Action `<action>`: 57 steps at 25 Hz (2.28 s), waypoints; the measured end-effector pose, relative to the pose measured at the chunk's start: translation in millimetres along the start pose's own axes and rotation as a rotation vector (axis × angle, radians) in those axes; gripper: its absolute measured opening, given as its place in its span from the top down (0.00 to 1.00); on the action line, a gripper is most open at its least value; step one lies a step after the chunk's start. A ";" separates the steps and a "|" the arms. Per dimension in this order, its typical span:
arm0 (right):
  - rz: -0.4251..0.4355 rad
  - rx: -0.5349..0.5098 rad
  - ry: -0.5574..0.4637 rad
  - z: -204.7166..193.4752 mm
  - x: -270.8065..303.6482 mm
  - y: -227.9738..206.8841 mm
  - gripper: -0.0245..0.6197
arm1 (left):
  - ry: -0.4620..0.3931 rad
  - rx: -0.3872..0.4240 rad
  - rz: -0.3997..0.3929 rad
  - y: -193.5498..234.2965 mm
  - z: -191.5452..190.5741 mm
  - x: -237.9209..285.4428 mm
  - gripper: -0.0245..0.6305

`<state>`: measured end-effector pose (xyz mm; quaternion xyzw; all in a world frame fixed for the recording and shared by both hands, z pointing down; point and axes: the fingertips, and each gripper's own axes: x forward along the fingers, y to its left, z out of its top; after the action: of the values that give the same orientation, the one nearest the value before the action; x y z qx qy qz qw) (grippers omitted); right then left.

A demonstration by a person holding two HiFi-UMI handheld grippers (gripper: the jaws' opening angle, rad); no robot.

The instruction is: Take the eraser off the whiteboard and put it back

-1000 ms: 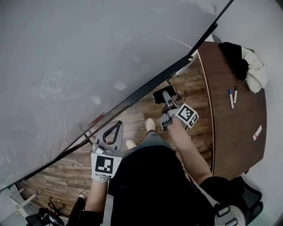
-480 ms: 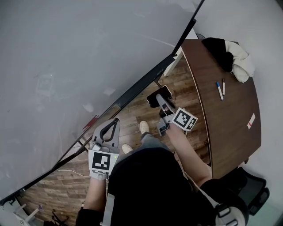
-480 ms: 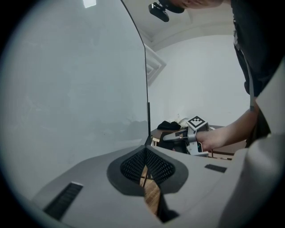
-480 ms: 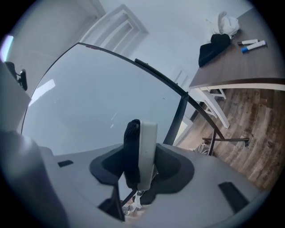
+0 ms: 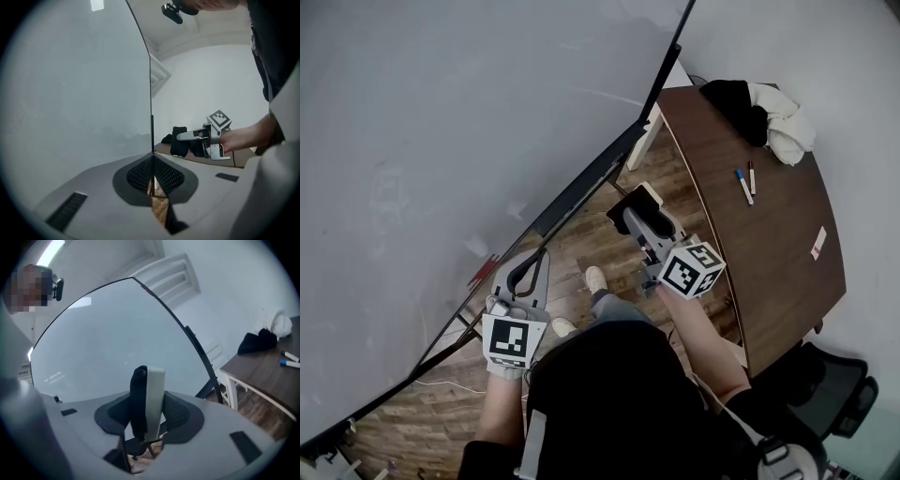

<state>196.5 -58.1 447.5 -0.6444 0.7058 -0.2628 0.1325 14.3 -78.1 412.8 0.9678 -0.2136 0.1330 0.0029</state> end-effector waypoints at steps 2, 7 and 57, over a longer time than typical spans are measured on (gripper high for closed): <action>0.006 -0.075 -0.006 10.7 -7.7 13.0 0.68 | -0.019 0.009 -0.010 -1.4 5.9 -0.2 0.95; 0.002 -0.220 -0.026 33.8 -25.3 38.3 0.68 | -0.047 -0.002 -0.026 -3.9 22.9 -0.9 0.95; 0.004 -0.510 -0.053 69.1 -39.7 108.5 0.68 | -0.104 0.018 0.037 26.8 58.7 -41.7 0.95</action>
<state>147.0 -29.6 325.6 -0.6621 0.7469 -0.0591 -0.0153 -18.2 -89.0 344.0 0.9693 -0.2301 0.0847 -0.0193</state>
